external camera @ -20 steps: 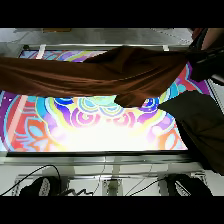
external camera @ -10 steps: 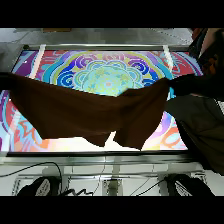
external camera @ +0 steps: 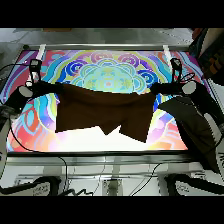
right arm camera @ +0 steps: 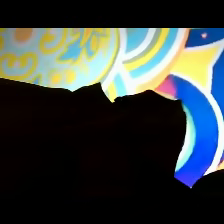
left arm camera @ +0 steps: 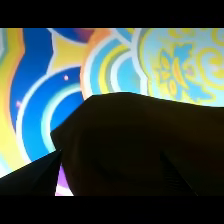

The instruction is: Fold the clothes and pants, and hang the long-sleeved shirts on hangers.

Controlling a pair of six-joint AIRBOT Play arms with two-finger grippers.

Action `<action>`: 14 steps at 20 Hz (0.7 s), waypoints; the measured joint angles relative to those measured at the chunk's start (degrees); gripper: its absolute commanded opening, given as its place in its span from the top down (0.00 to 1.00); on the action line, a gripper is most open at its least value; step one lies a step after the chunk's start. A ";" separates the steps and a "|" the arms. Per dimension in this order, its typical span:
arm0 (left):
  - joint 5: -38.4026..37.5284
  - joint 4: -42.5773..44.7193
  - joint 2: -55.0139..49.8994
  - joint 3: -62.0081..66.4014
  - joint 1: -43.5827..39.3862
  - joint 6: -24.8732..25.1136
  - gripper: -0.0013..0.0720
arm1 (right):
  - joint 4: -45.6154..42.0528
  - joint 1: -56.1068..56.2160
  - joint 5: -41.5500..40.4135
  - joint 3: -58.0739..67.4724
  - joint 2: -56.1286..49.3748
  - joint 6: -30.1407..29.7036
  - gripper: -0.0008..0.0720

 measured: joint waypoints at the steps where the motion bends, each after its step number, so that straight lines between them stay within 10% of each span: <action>1: 0.74 0.02 0.13 0.02 0.26 0.13 0.07 | -0.61 -1.53 0.09 -0.09 -0.55 0.44 0.48; 14: -28.09 0.37 7.19 0.02 12.24 -2.67 0.07 | 13.75 -13.25 23.80 -7.37 -11.21 -6.54 0.37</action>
